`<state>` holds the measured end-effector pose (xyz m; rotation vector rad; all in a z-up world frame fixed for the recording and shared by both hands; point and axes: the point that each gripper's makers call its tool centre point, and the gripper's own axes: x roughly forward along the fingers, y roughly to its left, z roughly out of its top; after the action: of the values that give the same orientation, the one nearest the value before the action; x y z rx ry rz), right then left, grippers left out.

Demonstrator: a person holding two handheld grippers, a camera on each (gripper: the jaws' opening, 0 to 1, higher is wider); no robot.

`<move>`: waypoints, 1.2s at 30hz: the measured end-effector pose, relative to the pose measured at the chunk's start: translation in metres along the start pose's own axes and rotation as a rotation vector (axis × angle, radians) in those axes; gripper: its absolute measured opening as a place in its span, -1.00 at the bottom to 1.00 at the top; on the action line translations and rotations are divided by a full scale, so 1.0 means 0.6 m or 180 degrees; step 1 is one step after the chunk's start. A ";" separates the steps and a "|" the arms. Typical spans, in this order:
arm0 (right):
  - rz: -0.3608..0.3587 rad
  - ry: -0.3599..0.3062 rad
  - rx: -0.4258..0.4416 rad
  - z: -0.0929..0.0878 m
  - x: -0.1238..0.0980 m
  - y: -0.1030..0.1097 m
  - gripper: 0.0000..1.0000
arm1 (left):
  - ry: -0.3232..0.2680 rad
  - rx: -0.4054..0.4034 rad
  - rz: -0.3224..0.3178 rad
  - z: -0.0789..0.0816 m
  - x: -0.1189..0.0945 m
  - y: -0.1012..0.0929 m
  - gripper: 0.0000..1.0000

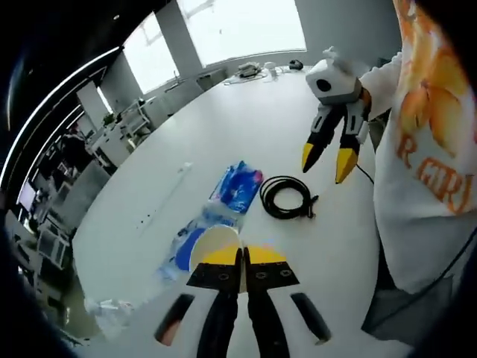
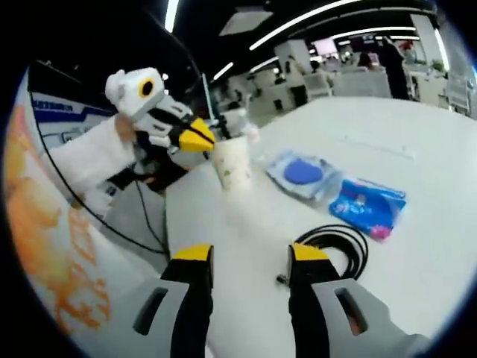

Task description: Arrange the tabletop items into an orderly group along one side of the table until the central work area is clear of visible clutter.

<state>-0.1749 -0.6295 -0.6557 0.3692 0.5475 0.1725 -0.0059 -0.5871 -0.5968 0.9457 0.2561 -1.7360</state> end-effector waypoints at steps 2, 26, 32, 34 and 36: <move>-0.0053 0.0017 0.0027 -0.010 -0.007 -0.005 -0.24 | 0.0037 0.0018 0.0150 -0.013 -0.006 0.029 -1.00; -0.0212 0.0037 0.0330 -0.025 -0.011 -0.033 -0.23 | 0.0575 0.0041 0.0800 -0.093 0.029 0.204 -1.00; -0.0283 0.0027 0.0418 -0.027 -0.014 -0.047 -0.23 | 0.0555 -0.0207 0.0967 -0.101 0.032 0.247 -1.00; -0.0299 0.0024 0.0441 -0.027 -0.013 -0.050 -0.23 | 0.0568 -0.0177 0.1087 -0.103 0.031 0.266 -1.00; -0.0308 0.0027 0.0460 -0.027 -0.012 -0.054 -0.23 | 0.0569 -0.0040 0.1127 -0.103 0.035 0.275 -1.00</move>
<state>-0.1877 -0.6564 -0.6773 0.4815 0.5867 0.0412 0.1663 -0.6294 -0.6065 1.0684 0.2007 -1.3276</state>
